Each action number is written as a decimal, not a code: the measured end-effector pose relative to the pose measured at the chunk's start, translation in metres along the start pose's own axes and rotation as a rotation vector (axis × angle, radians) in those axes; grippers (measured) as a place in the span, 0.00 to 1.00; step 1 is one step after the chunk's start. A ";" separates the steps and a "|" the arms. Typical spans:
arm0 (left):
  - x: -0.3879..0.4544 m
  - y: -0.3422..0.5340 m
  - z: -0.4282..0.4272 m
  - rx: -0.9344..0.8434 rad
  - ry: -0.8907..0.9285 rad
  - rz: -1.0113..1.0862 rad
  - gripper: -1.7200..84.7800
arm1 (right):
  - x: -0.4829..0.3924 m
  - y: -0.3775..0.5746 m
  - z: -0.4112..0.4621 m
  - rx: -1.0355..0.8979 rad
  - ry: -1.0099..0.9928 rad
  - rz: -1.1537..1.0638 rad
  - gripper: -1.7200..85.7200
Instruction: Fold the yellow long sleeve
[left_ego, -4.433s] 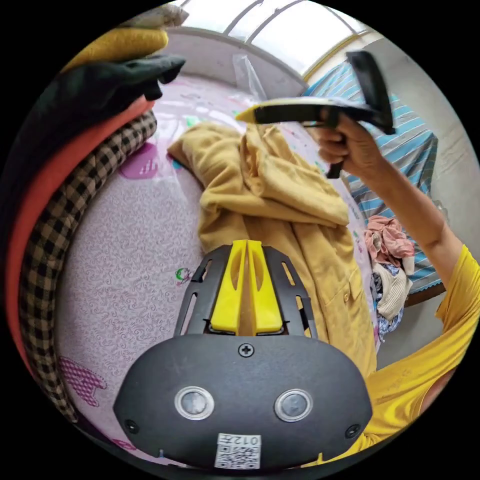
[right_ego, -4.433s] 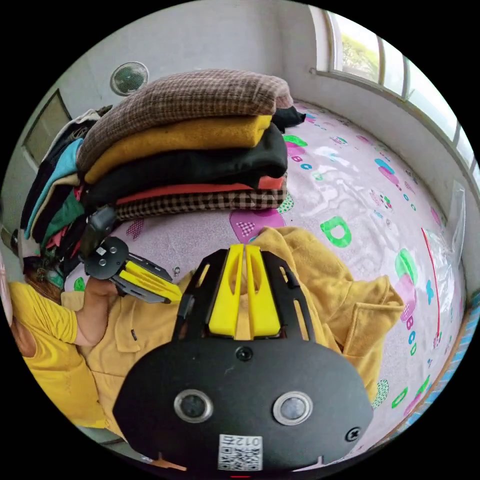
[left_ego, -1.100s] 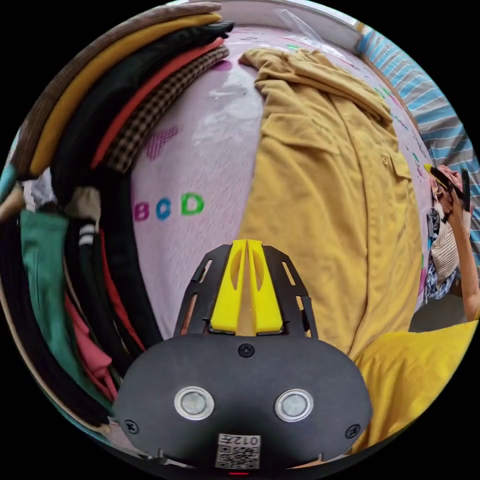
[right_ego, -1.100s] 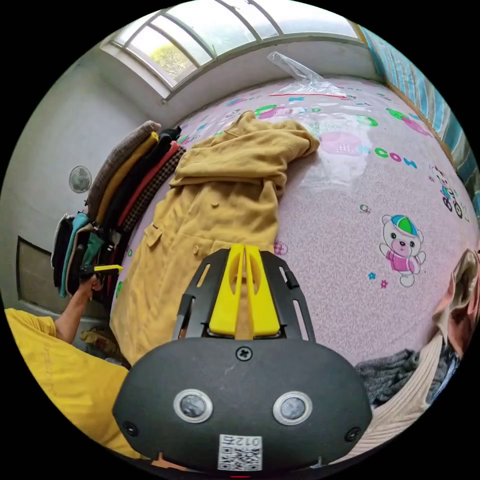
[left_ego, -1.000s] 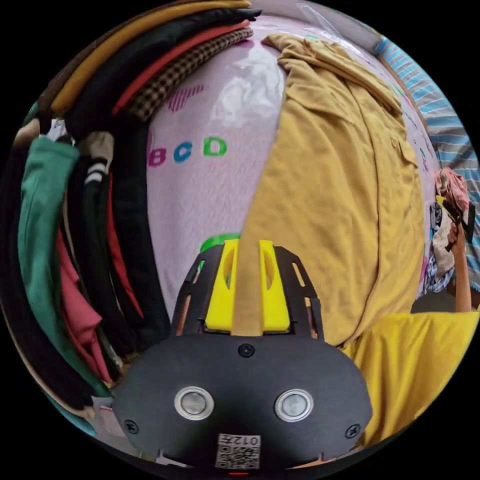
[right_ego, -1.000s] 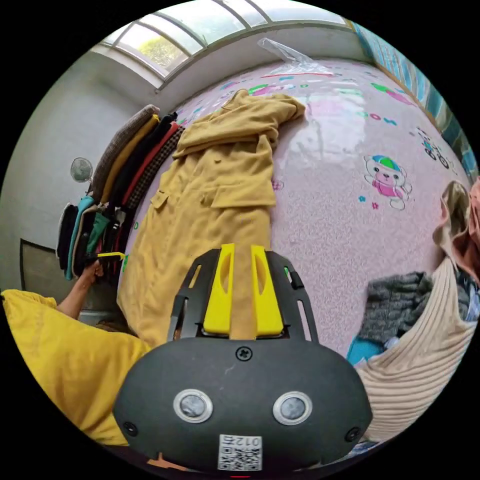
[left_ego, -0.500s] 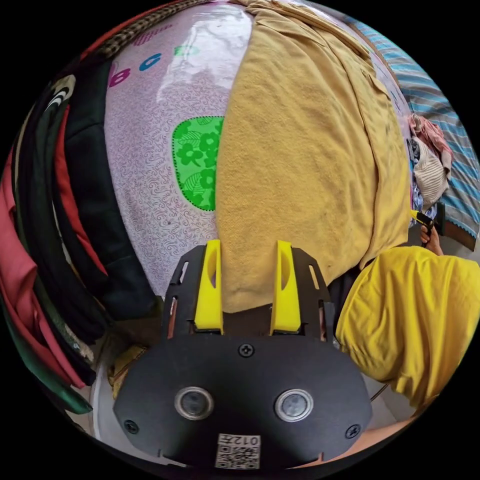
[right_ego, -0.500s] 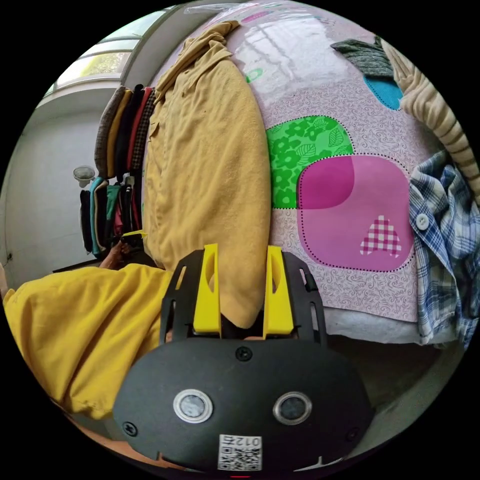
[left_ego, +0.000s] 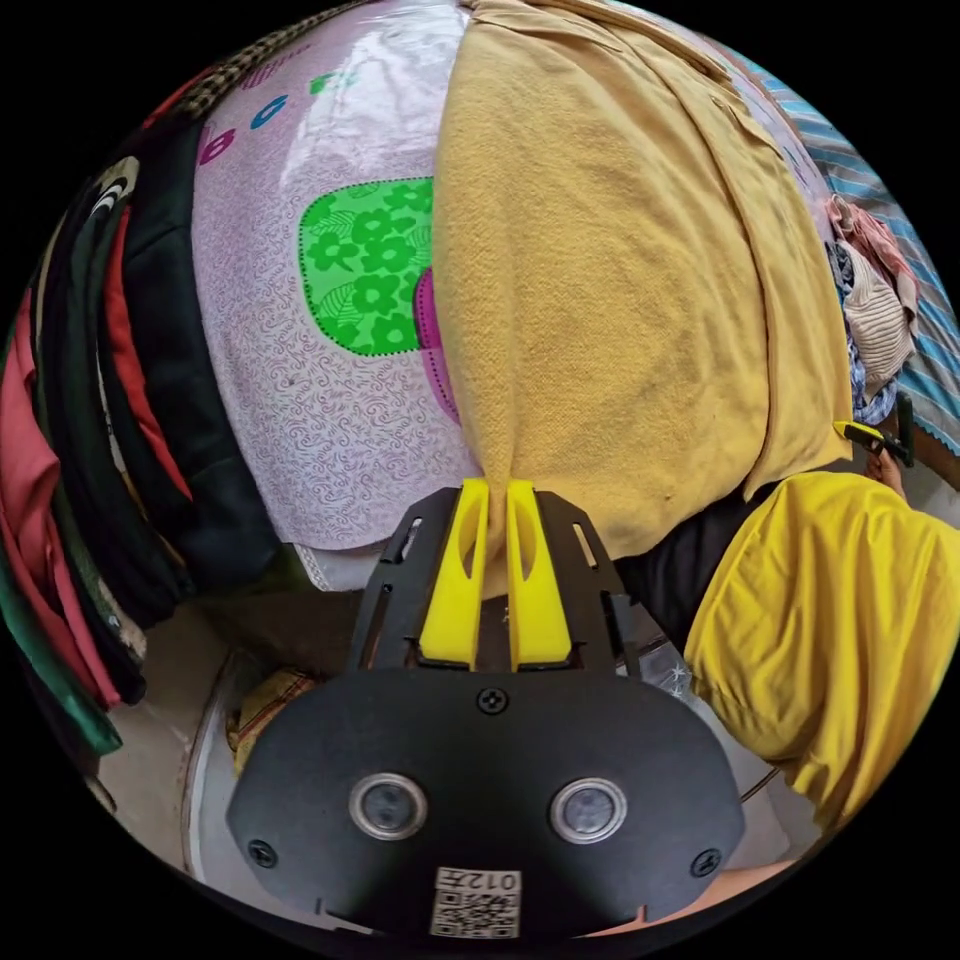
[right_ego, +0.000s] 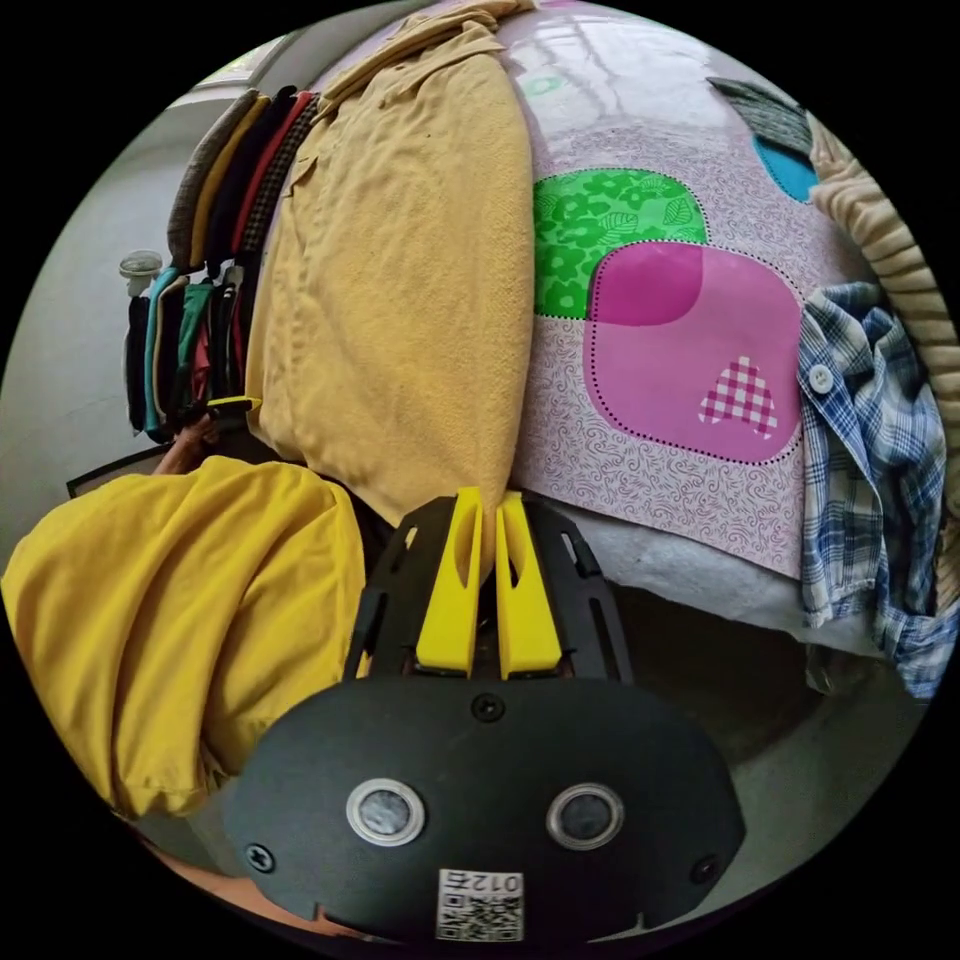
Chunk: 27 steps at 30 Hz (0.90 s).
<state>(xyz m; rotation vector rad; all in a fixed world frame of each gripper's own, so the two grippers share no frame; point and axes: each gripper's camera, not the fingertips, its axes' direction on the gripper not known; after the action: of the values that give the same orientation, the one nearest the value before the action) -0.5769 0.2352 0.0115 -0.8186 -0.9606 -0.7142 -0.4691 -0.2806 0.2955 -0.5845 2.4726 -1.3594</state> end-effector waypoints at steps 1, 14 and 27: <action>0.002 0.007 0.004 0.013 0.016 -0.011 0.04 | 0.003 0.003 -0.002 0.007 0.006 0.005 0.05; 0.083 0.066 0.127 -0.025 -0.128 -0.044 0.04 | 0.016 0.055 0.025 -0.108 0.206 0.033 0.04; 0.013 0.097 0.130 0.049 -0.058 -0.423 0.04 | 0.024 0.055 0.020 -0.104 0.382 0.183 0.07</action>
<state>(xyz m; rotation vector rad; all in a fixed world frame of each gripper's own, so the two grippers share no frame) -0.5460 0.3928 0.0403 -0.5996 -1.2162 -1.0293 -0.4942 -0.2804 0.2373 -0.1173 2.8244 -1.3827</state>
